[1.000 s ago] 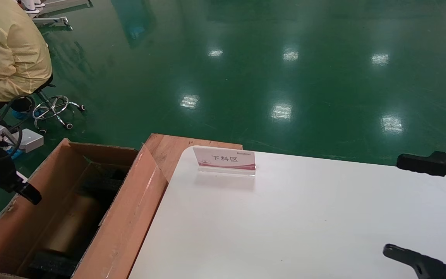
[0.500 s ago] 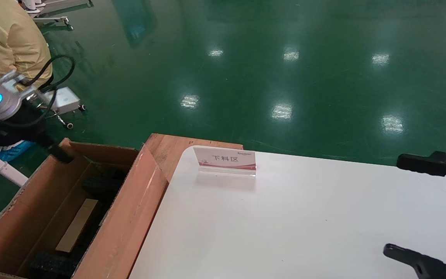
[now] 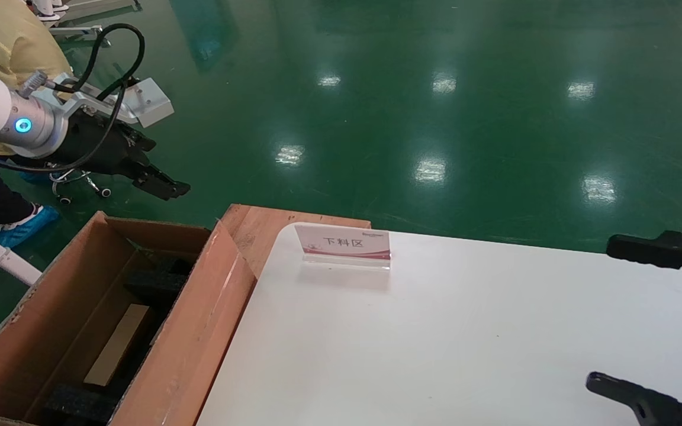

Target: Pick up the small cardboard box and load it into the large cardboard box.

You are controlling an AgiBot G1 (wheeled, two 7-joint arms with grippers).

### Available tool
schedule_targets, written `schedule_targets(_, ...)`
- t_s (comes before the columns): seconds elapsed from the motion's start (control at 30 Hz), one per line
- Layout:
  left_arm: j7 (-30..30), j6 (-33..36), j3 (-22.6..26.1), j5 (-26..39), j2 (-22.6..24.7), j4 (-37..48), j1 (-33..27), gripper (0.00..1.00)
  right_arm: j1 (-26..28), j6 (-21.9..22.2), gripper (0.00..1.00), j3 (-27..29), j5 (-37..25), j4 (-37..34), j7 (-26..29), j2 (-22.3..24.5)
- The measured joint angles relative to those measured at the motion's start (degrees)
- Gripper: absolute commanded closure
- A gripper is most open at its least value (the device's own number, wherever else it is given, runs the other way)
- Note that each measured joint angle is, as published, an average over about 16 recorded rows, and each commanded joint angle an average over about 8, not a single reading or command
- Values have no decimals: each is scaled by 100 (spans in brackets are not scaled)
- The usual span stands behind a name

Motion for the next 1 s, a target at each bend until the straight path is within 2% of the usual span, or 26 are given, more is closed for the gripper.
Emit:
schedule_targets(0.27,387,277,-997,-336,2,-179,713,0,1,0,0,-2,1,-2,-1,0)
schedule_targets(1.0,1897,1555,-4857,-1690,83,-682,3543,0,-7,-9,0,26,-17,3,14,-10)
